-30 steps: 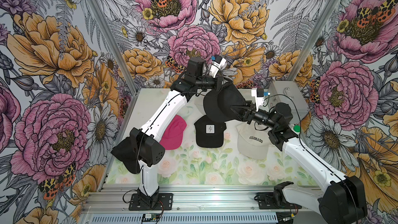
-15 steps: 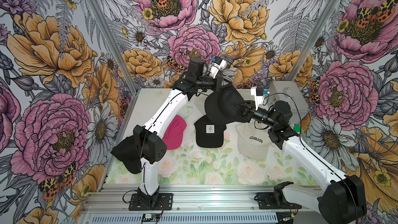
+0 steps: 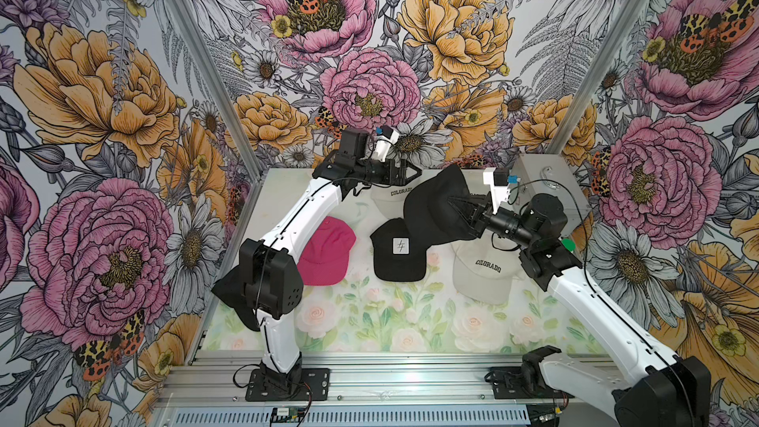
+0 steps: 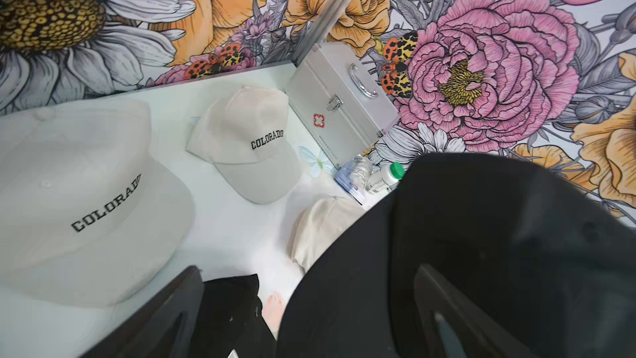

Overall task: Stack the baseball caps by color
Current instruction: Pick up the baseball cap from the center of the board.

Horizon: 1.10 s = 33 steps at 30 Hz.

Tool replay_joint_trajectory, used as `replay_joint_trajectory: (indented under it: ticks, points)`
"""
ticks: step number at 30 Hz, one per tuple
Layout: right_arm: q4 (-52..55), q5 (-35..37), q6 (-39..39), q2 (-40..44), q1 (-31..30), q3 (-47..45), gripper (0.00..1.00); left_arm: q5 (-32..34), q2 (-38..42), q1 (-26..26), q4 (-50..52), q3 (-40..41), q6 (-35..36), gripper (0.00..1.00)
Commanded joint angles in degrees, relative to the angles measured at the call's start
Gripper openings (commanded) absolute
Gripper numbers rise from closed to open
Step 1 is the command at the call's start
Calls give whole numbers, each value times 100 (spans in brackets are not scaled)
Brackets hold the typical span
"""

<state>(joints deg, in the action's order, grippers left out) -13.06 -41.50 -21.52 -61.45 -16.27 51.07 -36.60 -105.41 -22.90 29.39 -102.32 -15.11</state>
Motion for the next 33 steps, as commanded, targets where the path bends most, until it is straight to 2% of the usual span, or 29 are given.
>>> replay_joint_trajectory:
  ticks: [1,5,8,14,23,33]
  points:
    - [15,607,22,300,23,255,0,-113,859,208,-1133,1071,-593,99]
    - [-476,1021,-385,496,9,38,0,-559,1527,626,-3848,2999,-2513,99]
    - [-937,1036,-769,546,-21,-94,0,-546,1670,407,-4524,3528,-2978,99]
    - [-1353,1014,-1096,584,-122,-148,0,-671,1437,-115,-5303,3672,-3679,99]
    - [-2064,1136,-1469,551,-233,-451,0,-941,1011,-272,-8112,3825,-5540,98]
    - [-2250,1107,-1485,438,-259,-508,0,-1176,607,-345,-8194,3597,-5788,85]
